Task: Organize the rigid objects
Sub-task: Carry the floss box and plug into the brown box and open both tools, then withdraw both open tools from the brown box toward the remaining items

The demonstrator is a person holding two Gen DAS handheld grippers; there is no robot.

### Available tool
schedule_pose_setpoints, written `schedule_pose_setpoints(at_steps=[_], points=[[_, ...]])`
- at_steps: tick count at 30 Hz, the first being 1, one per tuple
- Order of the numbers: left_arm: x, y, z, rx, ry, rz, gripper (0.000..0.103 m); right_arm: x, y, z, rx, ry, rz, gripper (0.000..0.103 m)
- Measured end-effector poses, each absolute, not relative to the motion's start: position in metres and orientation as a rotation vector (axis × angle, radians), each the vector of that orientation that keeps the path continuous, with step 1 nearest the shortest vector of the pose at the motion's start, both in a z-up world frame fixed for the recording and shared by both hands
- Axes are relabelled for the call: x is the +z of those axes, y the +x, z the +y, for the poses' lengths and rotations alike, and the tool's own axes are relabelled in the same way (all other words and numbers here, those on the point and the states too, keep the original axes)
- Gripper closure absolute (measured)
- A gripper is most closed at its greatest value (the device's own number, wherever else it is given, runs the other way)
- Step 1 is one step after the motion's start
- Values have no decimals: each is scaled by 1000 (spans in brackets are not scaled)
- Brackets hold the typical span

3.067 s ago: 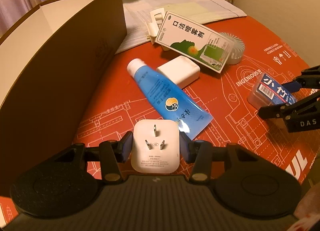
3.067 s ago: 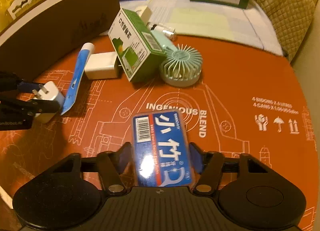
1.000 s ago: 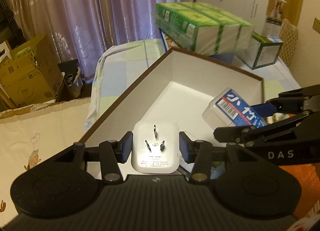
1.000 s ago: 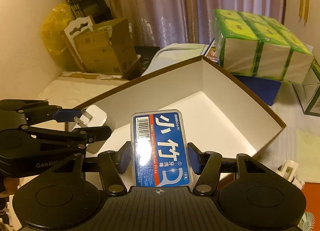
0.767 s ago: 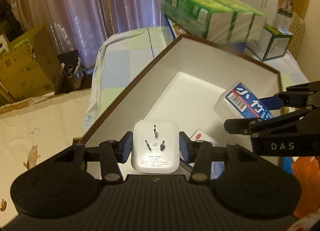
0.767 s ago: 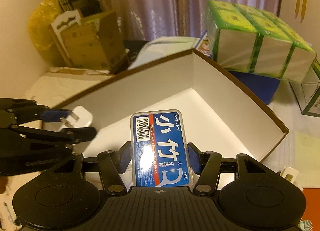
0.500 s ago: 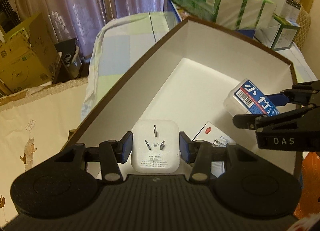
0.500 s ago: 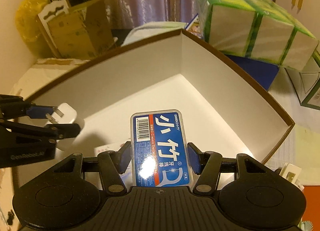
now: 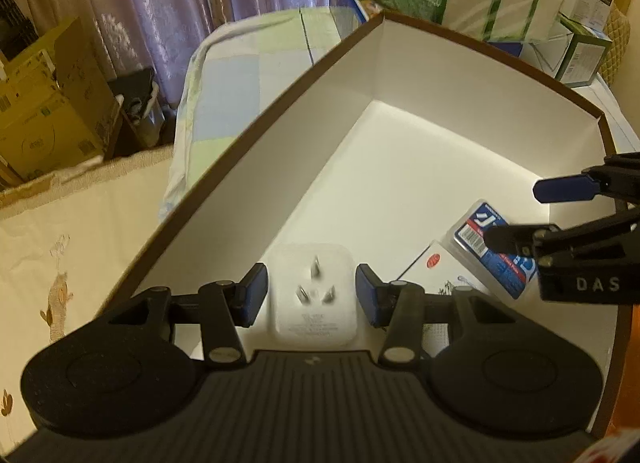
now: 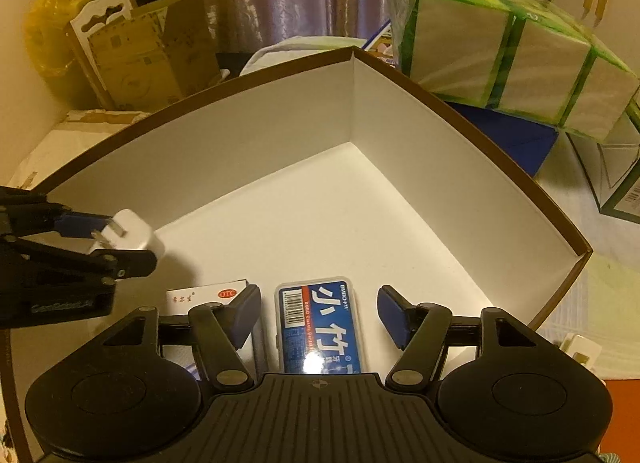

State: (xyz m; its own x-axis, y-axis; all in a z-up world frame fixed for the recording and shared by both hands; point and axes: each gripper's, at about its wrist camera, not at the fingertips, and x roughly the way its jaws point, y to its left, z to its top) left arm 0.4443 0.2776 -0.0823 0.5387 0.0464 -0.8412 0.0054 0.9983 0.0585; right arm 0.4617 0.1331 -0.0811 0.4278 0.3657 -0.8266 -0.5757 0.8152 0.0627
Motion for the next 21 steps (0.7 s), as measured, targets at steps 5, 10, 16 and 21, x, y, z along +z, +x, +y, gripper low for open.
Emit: schedule_pose_setpoints(at_steps=[5, 10, 16, 21], points=[[-78, 441, 274, 34, 77, 992, 45, -74, 456, 131, 620, -229, 957, 39], [-72, 431, 270, 23, 56, 994, 45, -66, 445, 127, 640, -223, 949, 34], [-58, 413, 269, 19, 31, 971, 45, -55, 431, 120, 650, -206, 933, 33], [-42, 394, 266, 16, 15, 946, 45, -43, 417, 112, 662, -180, 911, 33]])
